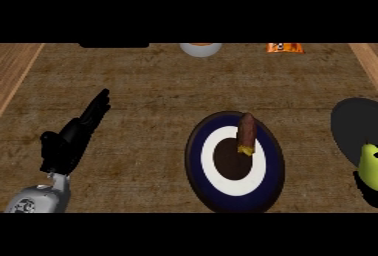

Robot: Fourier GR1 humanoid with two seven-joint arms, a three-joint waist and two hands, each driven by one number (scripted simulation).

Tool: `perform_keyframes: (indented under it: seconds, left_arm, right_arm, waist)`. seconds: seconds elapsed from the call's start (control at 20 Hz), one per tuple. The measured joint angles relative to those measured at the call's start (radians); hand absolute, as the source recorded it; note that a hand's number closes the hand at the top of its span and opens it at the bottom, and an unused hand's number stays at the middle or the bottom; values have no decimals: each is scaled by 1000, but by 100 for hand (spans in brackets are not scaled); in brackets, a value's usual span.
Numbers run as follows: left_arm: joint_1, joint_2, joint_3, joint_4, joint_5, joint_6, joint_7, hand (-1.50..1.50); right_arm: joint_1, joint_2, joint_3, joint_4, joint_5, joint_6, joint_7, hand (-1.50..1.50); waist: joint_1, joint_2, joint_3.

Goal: Pick the pear from the plate and place it in the pan

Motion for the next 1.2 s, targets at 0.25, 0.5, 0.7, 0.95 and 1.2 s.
perform_keyframes:
  seconds: [0.25, 0.5, 0.7, 0.95, 1.2]
  left_arm:
    - [-3, -9, -2, -6, -10, -7, 10, 0]
    - [-9, -25, -6, -9, -26, -10, 20, 0]
    - [-13, -24, 15, 10, -25, -25, 1, 0]
    - [-51, -49, 13, 40, -41, -24, 8, 0]
    - [-45, -53, 8, 33, -45, -39, -4, 0]
  right_arm:
    - [-165, 74, -59, 314, -54, 64, -184, 150]
    - [-338, 121, -129, 636, -81, 145, -382, 150]
    - [-483, 156, -175, 890, -64, 175, -521, 150]
    - [-655, 163, -230, 1181, -40, 216, -665, 150]
    - [-728, 141, -191, 1354, 32, 270, -532, -150]
  waist:
    - [13, 2, -1]
    - [16, 3, -1]
    - [19, 4, -1]
    - [22, 6, 0]
    - [42, 12, 0]
